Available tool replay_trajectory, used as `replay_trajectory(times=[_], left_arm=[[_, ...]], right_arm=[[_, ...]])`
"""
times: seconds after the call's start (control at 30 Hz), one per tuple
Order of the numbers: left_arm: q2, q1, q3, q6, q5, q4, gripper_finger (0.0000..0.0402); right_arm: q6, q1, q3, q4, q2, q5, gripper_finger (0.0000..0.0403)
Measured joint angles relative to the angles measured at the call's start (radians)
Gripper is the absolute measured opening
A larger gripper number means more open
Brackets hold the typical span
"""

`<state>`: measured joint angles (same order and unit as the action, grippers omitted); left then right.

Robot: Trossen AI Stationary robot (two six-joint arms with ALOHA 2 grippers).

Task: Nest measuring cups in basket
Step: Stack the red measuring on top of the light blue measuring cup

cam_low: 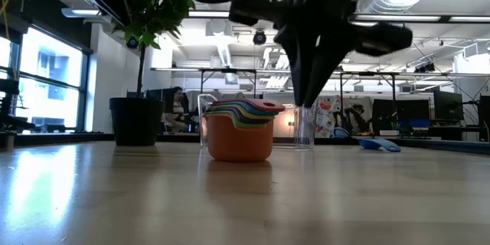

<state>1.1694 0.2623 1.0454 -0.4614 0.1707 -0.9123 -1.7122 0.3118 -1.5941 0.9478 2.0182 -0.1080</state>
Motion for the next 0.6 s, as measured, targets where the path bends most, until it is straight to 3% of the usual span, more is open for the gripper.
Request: replay_trajectory(times=[0.23,0.6], left_arm=[[0.0,0.0,0.0,0.0,0.0,0.0,0.0062],[0.0,0.0,0.0,-0.008,0.001,-0.001,0.0062]], right_arm=[[-0.004,-0.004,0.099,-0.192,0.0,0.004,0.0023],[0.008,-0.004,0.104,-0.278,0.0,0.03,0.0023]])
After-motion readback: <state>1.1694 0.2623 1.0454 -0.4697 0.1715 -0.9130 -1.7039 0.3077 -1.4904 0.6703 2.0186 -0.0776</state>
